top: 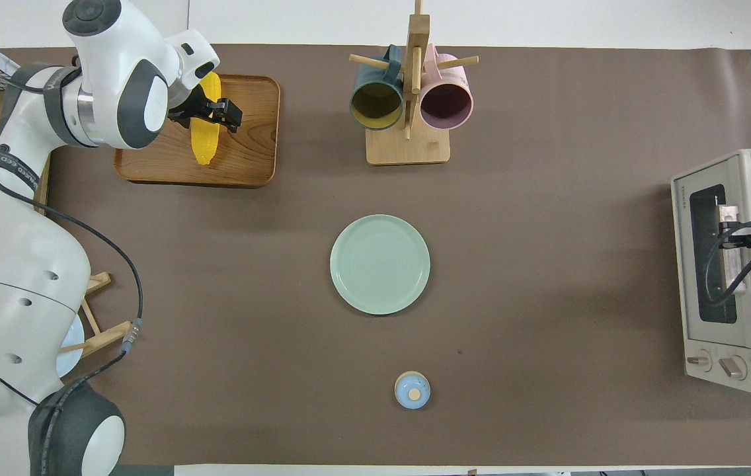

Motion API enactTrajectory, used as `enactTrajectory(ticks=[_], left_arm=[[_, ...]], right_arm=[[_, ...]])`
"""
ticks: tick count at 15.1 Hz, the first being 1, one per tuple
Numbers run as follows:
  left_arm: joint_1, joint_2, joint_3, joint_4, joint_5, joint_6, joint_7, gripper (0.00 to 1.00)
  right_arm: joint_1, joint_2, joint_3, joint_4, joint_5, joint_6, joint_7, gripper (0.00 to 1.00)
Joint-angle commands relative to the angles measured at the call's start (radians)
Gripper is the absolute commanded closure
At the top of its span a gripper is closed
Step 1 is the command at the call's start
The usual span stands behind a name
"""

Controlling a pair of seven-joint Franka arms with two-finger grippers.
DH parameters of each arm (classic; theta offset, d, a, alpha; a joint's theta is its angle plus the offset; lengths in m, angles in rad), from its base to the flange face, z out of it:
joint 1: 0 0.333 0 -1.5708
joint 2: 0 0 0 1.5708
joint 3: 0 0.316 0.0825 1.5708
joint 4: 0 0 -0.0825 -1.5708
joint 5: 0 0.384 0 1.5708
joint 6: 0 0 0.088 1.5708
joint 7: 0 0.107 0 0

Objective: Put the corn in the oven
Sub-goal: 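Lower the left gripper and grasp the yellow corn on the tray, then lift the corn with the left gripper and carry it toward the plate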

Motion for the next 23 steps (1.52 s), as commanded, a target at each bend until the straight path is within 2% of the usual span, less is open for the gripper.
enactTrajectory(ticks=[1,7,8,9,10,11,13,14,17,20,23], left_arm=[[-0.005,0.015,0.008,0.012,0.022,0.027,0.015,0.0],[0.0,0.012,0.008,-0.022,0.032,0.07,0.021,0.0],[0.0,0.012,0.008,-0.022,0.032,0.069,0.021,0.01],[0.0,0.01,0.008,-0.023,0.032,0.07,0.021,0.09],[-0.001,0.01,0.008,-0.023,0.032,0.069,0.021,0.18],[0.0,0.01,0.008,-0.023,0.032,0.067,0.021,0.37],[0.0,0.003,0.008,-0.02,0.023,0.043,0.019,0.88],[0.002,-0.005,0.008,-0.02,0.019,0.02,0.019,1.0],[0.006,-0.082,0.011,-0.026,-0.044,-0.038,0.007,1.0],[-0.009,-0.207,0.008,-0.084,-0.046,-0.153,-0.1,1.0],[-0.061,-0.448,0.003,-0.347,-0.049,-0.149,-0.227,1.0]], right_arm=[[-0.024,-0.03,0.006,-0.042,-0.02,0.031,-0.026,1.0],[-0.044,-0.003,0.006,-0.042,-0.034,0.068,-0.023,1.0],[-0.045,-0.001,0.008,-0.042,-0.034,0.069,-0.023,1.0],[-0.045,-0.001,0.006,-0.042,-0.034,0.068,-0.026,1.0],[-0.045,-0.001,0.008,-0.042,-0.039,0.066,-0.032,1.0],[-0.045,-0.001,0.008,-0.046,-0.048,0.065,-0.05,1.0],[-0.047,0.0,0.008,-0.046,-0.049,0.068,-0.07,1.0],[-0.045,-0.001,0.008,-0.047,-0.049,0.065,-0.07,1.0],[-0.045,-0.007,0.008,-0.065,-0.049,0.046,-0.076,1.0],[-0.038,-0.006,0.009,-0.084,-0.049,0.058,-0.069,1.0],[-0.041,0.0,0.009,-0.087,-0.049,0.06,-0.069,1.0]])
